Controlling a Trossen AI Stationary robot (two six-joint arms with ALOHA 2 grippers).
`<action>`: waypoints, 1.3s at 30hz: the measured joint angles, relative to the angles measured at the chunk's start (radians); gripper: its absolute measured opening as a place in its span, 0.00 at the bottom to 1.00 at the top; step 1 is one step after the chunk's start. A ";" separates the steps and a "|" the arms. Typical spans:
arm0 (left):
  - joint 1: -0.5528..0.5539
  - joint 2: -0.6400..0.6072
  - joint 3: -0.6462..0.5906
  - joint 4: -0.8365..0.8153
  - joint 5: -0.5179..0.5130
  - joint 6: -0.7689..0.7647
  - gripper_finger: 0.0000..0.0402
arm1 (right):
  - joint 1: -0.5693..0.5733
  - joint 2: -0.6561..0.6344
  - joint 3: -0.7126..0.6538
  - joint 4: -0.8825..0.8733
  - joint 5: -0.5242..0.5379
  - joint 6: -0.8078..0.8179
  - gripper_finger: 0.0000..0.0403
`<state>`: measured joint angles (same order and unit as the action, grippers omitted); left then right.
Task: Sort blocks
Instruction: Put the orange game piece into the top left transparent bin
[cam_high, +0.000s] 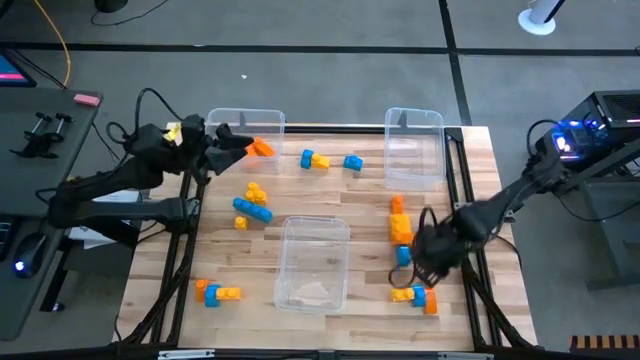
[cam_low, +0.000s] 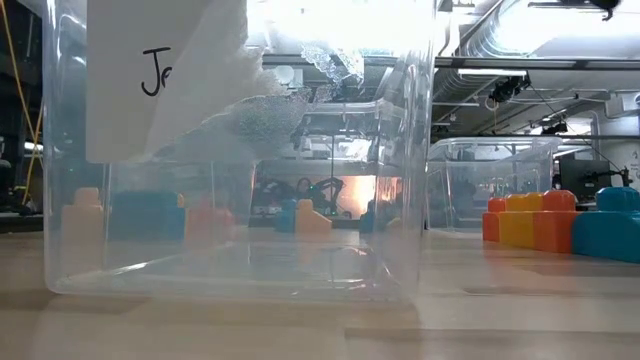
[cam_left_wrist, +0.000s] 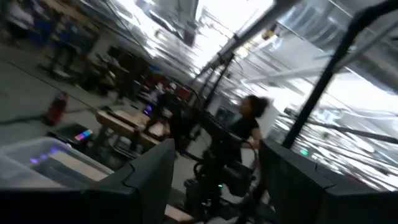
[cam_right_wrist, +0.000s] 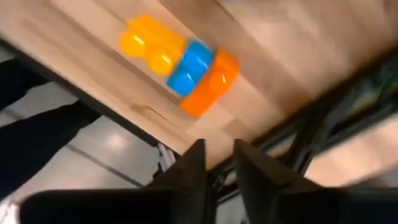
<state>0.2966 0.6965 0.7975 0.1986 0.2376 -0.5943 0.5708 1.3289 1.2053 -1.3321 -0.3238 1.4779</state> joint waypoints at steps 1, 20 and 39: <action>0.003 -0.011 0.000 -0.015 0.022 -0.005 0.54 | 0.019 0.025 0.000 0.020 -0.011 0.046 0.30; 0.006 -0.062 0.000 -0.030 0.131 -0.060 0.54 | 0.069 0.019 -0.416 0.502 -0.002 0.693 0.60; 0.006 -0.062 0.000 -0.023 0.067 -0.058 0.54 | 0.081 0.018 -0.516 0.595 -0.010 0.667 0.30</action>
<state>0.3027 0.6346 0.7979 0.1761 0.3050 -0.6522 0.6518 1.3464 0.6893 -0.7367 -0.3338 2.1451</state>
